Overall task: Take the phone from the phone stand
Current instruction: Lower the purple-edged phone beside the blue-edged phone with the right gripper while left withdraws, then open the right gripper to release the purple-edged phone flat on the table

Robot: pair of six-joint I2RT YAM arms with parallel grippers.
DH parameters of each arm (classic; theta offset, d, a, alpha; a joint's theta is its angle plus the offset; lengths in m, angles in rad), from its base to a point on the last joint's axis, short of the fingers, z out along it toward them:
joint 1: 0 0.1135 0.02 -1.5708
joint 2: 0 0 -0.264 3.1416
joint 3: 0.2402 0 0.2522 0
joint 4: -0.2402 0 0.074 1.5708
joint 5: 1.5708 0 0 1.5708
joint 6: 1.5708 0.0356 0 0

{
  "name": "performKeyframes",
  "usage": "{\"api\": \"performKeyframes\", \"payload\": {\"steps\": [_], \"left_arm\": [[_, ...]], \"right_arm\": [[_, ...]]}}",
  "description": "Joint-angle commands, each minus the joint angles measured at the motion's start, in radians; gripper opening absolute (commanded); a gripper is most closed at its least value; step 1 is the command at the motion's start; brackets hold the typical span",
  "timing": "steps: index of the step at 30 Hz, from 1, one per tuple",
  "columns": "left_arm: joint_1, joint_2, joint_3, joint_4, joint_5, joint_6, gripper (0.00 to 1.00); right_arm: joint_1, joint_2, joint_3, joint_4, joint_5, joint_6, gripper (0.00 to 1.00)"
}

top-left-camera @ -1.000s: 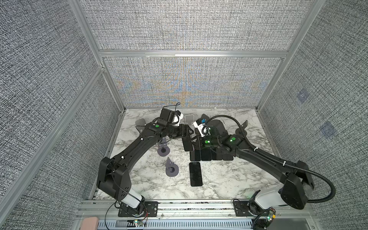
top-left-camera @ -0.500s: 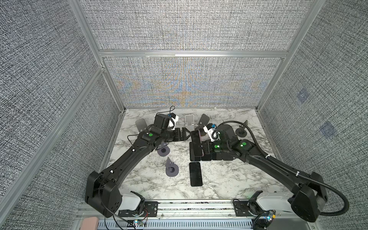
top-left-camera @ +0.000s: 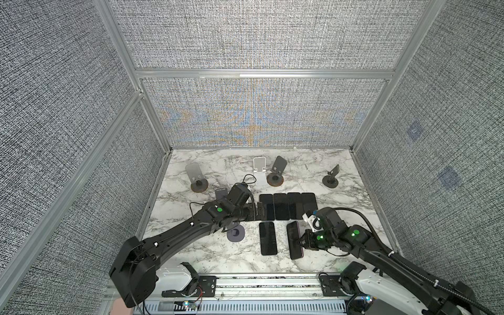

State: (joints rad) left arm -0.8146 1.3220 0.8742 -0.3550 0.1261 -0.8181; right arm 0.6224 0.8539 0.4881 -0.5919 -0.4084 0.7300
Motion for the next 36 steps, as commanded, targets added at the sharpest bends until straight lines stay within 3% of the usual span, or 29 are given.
{"api": "performKeyframes", "payload": {"steps": [1, 12, 26, 36], "left_arm": [[-0.022, 0.045, -0.021, 0.107, 0.002, -0.074, 0.99], [-0.064, 0.164, -0.076, 0.253, 0.049, -0.149, 0.99], [-0.081, 0.252, -0.047, 0.245, 0.061, -0.136, 0.99], [-0.084, 0.269, -0.043, 0.263, 0.07, -0.143, 0.99]], "right_arm": [[-0.004, 0.004, -0.021, 0.109, -0.056, 0.062, 0.0], [-0.049, 0.149, -0.044, 0.248, -0.147, 0.038, 0.0], [-0.071, 0.235, -0.084, 0.313, -0.112, 0.017, 0.0], [-0.072, 0.302, -0.077, 0.32, -0.078, -0.006, 0.08]]}}
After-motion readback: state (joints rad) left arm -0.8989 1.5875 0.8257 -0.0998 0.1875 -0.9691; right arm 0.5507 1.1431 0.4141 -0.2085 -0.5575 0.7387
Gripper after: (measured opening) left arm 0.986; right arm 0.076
